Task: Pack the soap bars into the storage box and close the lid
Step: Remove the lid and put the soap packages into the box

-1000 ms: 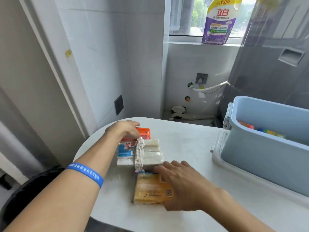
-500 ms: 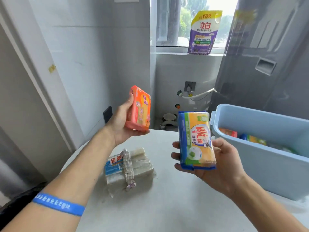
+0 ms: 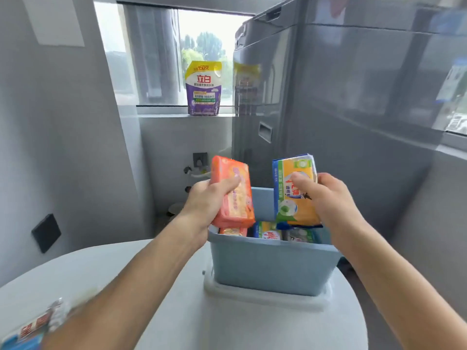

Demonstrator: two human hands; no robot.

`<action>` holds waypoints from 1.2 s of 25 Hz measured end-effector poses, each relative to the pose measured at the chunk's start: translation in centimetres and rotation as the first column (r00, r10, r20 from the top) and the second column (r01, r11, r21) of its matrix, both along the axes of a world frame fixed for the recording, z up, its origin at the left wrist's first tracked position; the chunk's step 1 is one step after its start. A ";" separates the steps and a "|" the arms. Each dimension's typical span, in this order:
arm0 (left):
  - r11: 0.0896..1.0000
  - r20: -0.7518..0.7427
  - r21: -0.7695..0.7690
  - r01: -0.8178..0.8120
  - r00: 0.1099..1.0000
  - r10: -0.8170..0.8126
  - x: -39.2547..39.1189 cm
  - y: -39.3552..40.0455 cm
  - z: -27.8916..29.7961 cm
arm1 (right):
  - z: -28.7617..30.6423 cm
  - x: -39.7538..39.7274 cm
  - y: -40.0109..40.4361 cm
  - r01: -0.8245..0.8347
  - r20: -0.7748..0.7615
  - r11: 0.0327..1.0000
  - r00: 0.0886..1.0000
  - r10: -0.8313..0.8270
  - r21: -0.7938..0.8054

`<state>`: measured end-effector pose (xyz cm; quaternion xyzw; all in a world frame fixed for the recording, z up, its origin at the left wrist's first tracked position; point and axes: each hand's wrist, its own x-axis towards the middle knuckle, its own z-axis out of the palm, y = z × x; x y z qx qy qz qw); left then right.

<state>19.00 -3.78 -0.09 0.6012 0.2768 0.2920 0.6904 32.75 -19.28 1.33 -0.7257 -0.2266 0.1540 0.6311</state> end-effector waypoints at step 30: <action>0.759 -0.175 0.646 -0.079 0.953 0.249 -10.5 4.5 -5.2 | -4.3 -11.2 5.8 -0.359 0.770 0.849 0.380 0.513 -0.388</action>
